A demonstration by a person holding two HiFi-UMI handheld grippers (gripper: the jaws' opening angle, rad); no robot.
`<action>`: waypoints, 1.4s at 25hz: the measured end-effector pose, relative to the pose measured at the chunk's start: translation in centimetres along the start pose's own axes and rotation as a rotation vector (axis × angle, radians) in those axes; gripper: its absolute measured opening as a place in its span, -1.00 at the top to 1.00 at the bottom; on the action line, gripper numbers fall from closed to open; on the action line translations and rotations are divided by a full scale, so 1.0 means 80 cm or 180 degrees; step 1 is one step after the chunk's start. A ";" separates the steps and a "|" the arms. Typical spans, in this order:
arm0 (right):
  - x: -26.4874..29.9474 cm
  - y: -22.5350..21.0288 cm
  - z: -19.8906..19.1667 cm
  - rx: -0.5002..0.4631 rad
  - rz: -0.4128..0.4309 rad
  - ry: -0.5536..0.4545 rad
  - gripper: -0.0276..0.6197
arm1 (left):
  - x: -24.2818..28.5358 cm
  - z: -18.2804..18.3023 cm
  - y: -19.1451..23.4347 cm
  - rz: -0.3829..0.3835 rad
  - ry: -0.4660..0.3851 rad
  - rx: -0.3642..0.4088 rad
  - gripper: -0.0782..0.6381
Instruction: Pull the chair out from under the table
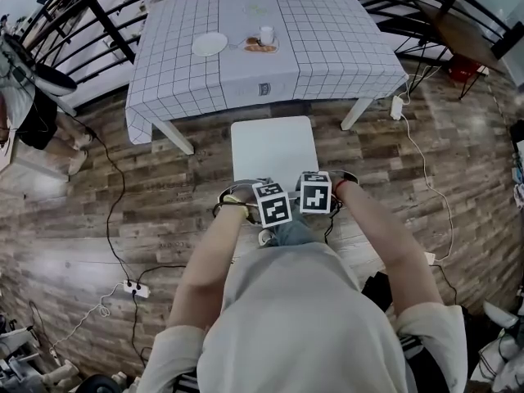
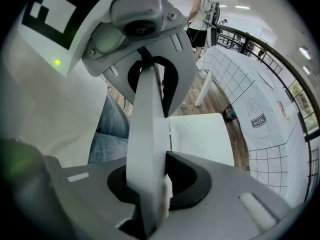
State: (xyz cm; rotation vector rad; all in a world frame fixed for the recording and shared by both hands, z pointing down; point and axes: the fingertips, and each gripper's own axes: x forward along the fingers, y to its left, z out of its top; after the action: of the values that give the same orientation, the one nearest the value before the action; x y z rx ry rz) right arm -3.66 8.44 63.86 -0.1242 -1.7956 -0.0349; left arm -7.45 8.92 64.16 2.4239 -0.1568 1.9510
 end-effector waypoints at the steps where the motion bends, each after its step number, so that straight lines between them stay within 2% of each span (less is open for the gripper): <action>1: 0.000 0.002 0.000 -0.0001 -0.0002 -0.0003 0.68 | 0.000 0.000 -0.002 0.0001 0.0003 0.0002 0.57; 35: 0.001 0.071 -0.001 -0.0008 0.0088 -0.0027 0.67 | -0.003 0.002 -0.070 -0.0014 -0.0025 -0.0036 0.57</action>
State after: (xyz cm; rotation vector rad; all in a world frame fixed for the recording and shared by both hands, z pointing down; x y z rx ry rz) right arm -3.01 14.05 63.74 -0.1510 -1.8019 -0.0168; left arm -6.80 14.51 64.11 2.4232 -0.1623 1.9336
